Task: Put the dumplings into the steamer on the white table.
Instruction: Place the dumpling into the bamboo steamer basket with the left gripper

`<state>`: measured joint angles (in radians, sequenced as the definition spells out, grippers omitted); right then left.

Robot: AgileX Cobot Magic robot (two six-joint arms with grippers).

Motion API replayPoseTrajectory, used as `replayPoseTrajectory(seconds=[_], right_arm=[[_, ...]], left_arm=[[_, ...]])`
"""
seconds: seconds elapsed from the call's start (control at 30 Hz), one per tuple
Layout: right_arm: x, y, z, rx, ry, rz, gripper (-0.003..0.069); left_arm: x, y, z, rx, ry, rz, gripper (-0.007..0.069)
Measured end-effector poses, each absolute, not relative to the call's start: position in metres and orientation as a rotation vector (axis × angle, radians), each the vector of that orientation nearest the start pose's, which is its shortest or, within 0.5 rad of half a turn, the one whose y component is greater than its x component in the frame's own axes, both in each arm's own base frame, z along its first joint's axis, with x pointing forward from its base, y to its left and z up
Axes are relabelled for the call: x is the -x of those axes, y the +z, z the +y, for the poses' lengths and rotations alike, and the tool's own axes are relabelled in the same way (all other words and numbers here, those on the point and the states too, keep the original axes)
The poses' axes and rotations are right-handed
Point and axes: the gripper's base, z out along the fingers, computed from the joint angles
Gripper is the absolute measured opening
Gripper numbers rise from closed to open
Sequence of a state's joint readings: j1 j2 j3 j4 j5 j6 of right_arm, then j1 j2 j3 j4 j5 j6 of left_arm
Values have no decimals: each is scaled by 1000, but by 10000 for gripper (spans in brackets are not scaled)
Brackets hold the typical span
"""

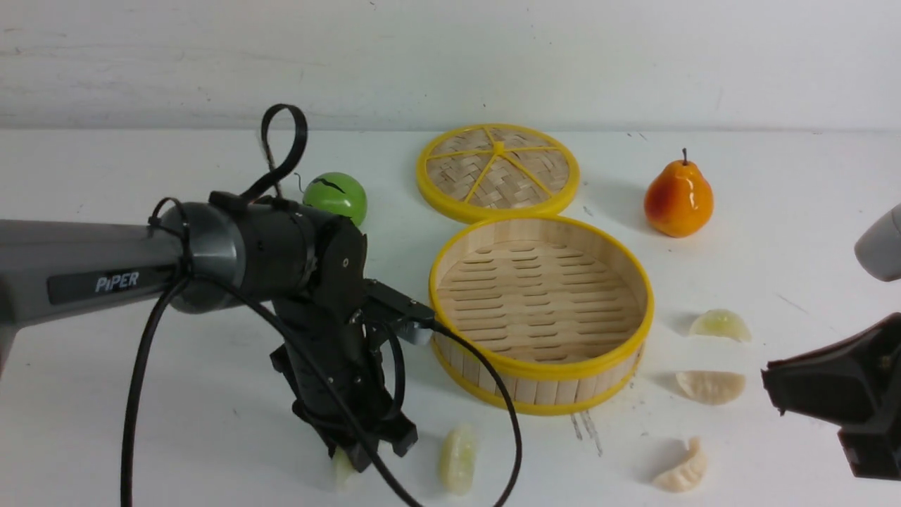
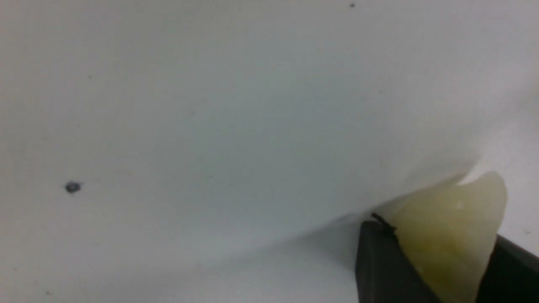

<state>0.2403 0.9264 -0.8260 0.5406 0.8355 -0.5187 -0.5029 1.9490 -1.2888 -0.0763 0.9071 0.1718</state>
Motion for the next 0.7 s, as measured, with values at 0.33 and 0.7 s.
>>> replayPoseTrajectory(seconds=[0.33, 0.7], right_arm=[[-160, 333, 74, 618, 500, 2229, 12], [-115, 357, 65, 651, 487, 2096, 17]], left_arm=[[-356, 274, -229, -786, -251, 2758, 202], [-398, 285, -297, -546, -514, 2590, 202]])
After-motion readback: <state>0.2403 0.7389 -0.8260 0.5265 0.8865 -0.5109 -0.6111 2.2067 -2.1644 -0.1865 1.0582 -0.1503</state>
